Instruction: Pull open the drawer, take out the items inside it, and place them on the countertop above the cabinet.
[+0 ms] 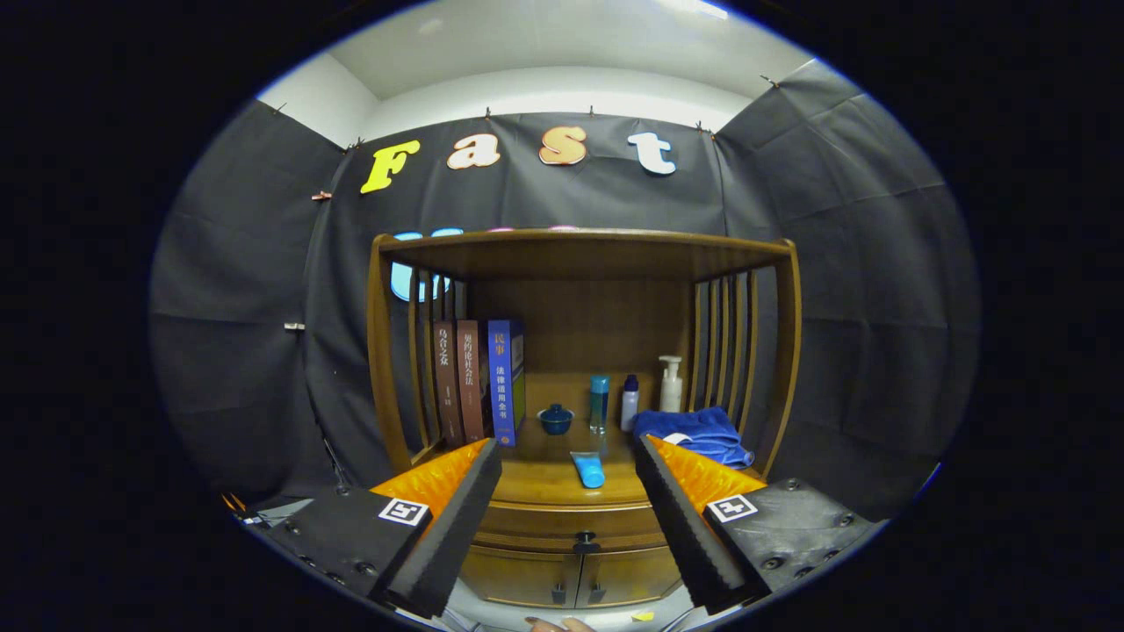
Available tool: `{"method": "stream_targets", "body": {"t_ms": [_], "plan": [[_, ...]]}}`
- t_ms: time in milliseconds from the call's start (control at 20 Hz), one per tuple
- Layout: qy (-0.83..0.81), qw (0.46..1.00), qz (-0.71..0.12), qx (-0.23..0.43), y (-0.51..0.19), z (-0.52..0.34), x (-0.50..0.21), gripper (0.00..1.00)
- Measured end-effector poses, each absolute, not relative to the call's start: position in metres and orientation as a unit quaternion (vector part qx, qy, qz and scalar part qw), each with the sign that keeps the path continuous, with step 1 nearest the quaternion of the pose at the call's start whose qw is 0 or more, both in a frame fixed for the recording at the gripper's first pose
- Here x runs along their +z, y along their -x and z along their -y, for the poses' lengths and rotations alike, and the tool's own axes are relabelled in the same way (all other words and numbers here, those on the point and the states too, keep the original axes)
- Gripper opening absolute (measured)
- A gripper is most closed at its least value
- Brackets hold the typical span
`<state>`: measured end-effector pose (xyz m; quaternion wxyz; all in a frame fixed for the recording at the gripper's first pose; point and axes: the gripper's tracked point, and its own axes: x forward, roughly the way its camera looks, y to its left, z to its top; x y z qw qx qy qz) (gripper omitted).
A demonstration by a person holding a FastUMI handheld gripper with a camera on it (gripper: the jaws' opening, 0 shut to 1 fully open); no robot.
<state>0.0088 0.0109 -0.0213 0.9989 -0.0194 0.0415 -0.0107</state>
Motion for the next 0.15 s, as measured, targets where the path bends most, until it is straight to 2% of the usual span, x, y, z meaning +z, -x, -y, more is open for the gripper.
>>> {"method": "stream_targets", "body": {"t_ms": [150], "plan": [[0.02,0.999,-0.024,-0.015,-0.0015,-0.0111,-0.0067,0.99]]}}
